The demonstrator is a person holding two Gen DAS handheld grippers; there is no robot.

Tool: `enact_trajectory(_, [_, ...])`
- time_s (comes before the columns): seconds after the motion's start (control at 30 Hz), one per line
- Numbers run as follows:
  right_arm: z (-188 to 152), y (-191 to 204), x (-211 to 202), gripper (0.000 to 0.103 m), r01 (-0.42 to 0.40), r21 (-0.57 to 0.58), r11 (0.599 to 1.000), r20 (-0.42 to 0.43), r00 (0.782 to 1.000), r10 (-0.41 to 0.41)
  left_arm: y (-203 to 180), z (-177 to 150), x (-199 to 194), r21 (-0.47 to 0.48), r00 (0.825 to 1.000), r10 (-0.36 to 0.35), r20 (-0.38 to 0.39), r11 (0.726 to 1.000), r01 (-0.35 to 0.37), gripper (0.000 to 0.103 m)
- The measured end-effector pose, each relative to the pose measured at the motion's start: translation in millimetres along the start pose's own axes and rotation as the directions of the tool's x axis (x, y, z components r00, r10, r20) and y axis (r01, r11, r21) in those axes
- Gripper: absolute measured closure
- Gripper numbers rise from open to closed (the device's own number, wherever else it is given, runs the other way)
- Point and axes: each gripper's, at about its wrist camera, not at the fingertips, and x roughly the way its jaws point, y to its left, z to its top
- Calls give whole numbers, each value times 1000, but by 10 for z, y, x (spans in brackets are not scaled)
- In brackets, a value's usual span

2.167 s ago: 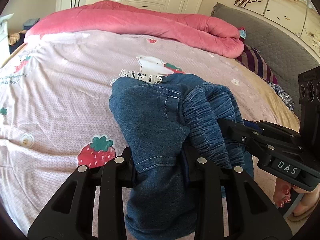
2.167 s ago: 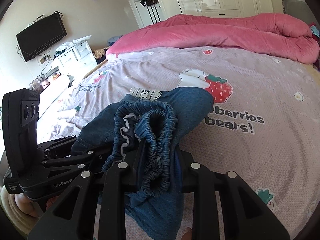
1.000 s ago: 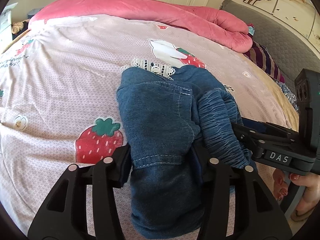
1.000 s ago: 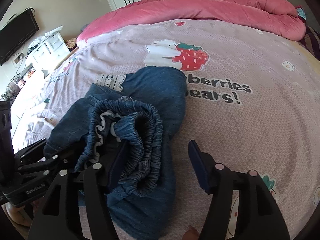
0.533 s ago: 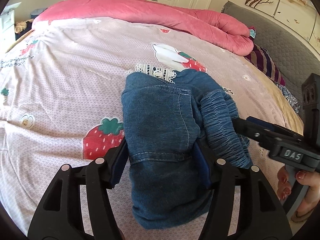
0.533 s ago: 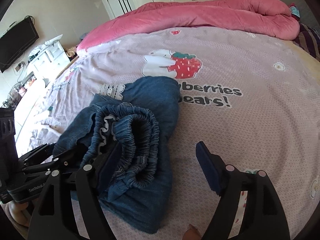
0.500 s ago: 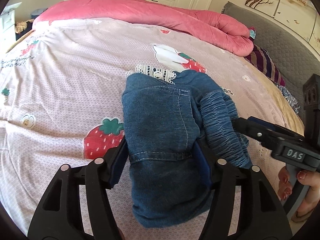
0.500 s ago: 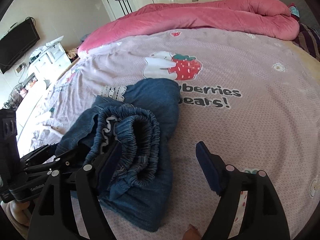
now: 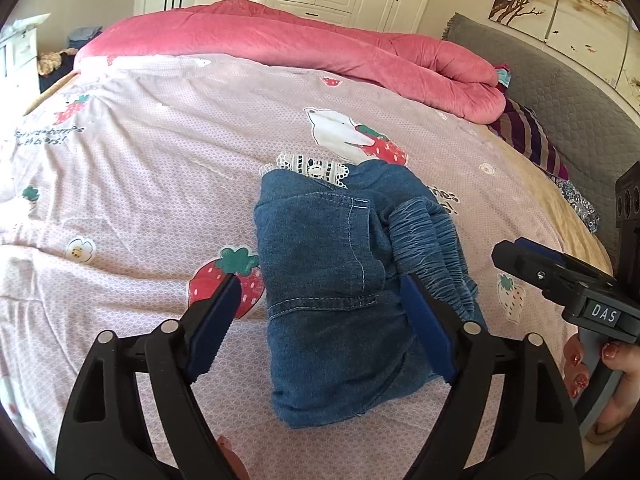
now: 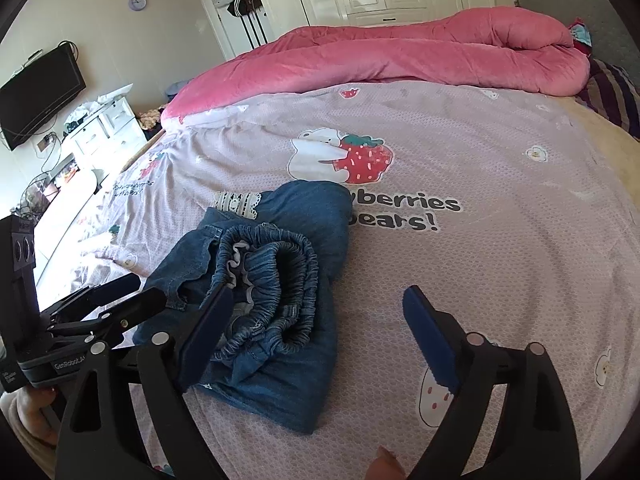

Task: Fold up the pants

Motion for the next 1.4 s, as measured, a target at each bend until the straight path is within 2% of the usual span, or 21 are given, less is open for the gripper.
enact_trajectory(0.17, [7,-11,-12,9,-2,7,1000,8,1000,2,17,-2,-13,-3,1000,13,1,1000,-13,16])
enact_trajectory(0.33, [13,-46,-49,6,-1,22,1000,18,1000,0,46,-5,-22,-9,1000,25,-2,1000,-25,10])
enact_trajectory(1.0, [-4,26,-352,5,-18,11,1000,63,998,17,-52,-36,-286,30,998,65,23,997,-65,10])
enact_trajectory(1.4, [-234,97,-677,5,-13,-25,1000,83,996,15,-118,-210,-550,37,995,80,51,996,-82,10])
